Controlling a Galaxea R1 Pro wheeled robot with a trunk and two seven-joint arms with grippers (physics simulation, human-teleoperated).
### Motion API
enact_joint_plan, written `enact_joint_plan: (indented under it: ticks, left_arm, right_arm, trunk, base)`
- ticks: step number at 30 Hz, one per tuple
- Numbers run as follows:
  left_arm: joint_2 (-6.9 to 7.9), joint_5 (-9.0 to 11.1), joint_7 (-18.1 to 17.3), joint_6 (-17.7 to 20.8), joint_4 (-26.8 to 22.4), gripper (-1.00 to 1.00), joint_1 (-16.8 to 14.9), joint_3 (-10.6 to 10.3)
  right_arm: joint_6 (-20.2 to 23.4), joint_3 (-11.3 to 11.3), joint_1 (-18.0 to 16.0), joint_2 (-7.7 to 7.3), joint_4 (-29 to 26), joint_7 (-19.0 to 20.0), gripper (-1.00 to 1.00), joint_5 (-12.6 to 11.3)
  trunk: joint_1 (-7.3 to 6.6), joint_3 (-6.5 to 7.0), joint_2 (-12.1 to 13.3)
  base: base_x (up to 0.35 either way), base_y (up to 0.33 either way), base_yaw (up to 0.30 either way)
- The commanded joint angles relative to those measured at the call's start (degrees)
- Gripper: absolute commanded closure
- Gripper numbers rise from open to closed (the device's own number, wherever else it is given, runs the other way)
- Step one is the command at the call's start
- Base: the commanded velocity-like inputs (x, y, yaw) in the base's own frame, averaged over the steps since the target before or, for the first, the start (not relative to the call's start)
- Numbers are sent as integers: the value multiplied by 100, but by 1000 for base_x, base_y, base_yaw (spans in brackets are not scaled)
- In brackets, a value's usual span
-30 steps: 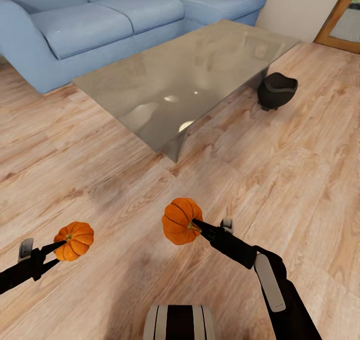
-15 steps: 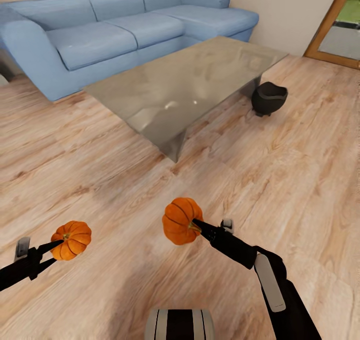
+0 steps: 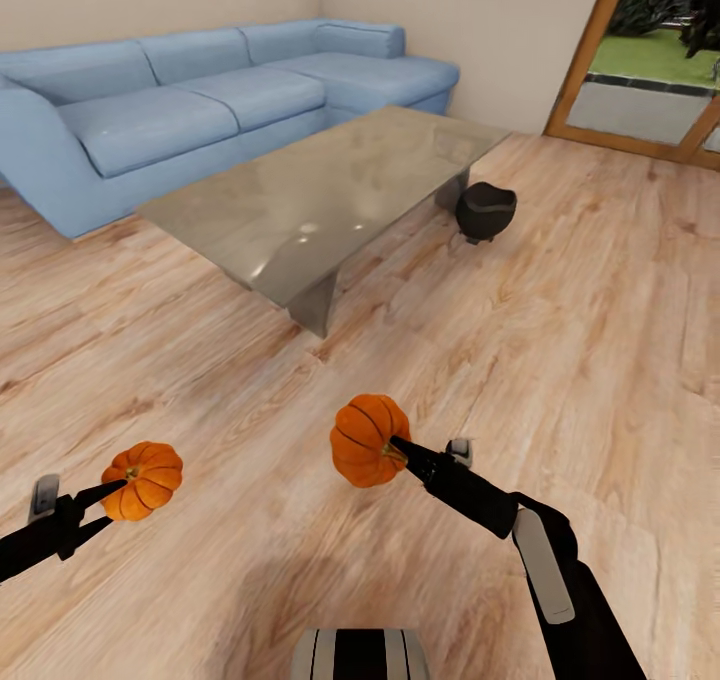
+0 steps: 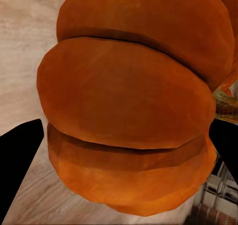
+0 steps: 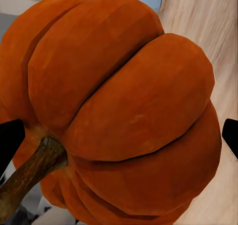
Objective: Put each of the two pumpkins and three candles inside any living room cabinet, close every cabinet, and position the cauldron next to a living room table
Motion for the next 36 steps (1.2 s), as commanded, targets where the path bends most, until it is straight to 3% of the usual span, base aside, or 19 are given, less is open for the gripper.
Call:
enact_joint_plan:
  ticks: [1, 36]
  left_arm:
    - [0, 23, -4, 13, -1, 100, -1, 4]
    - [-9, 23, 1, 92, -1, 100, -1, -2]
  right_arm:
    - [18, 0, 0, 2, 9, -3, 100, -39]
    - [-20, -43, -2, 7, 269, -13, 100, -39]
  trunk:
    - [-3, 27, 2]
    - [-93, 938, 48]
  base:
    - [0, 0, -257]
    - [-43, 0, -257]
